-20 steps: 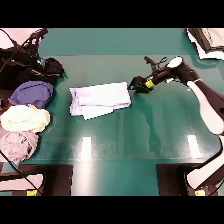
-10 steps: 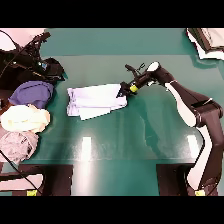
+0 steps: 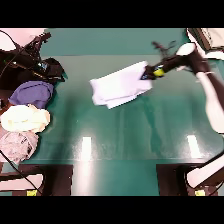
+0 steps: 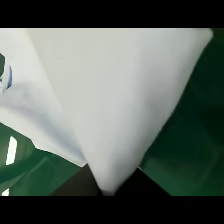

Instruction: Fold the shirts.

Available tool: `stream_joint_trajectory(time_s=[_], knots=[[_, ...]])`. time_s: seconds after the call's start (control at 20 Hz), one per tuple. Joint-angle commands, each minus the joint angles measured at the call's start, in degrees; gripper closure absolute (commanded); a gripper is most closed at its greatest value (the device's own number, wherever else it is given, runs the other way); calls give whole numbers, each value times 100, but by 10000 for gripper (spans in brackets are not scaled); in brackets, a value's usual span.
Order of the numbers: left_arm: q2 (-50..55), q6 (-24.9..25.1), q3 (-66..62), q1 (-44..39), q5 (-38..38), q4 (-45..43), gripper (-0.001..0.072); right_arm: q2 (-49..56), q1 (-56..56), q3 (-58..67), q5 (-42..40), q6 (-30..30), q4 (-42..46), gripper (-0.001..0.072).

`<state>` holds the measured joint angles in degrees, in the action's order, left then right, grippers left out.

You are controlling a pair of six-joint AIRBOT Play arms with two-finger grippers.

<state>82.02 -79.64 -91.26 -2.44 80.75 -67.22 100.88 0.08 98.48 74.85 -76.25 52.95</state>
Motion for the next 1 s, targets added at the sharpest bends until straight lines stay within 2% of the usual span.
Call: stream_joint_trajectory(time_s=[0.0,0.25,0.45,0.65,0.85,0.9,0.95], knots=[[-2,11,2,4,4,0,677,-1032,-1338,-994,-466,-280,402,701],[-2,-13,2,4,-4,76,676,-2520,-3414,-2820,-1834,-605,422,701],[-2,-42,2,4,-44,291,676,-3169,-4686,-3718,-2068,-675,424,701],[-2,-50,2,4,-20,341,677,-3672,-5366,-4553,-2430,-868,472,701],[-2,-46,2,4,-17,343,676,-3703,-5460,-4594,-1934,-874,1134,696],[-2,-37,2,4,-20,343,676,-3705,-5458,-4527,-1711,-859,1427,670],[-2,-26,2,4,-22,341,676,-3703,-5458,-4444,-1526,-765,1786,393]])
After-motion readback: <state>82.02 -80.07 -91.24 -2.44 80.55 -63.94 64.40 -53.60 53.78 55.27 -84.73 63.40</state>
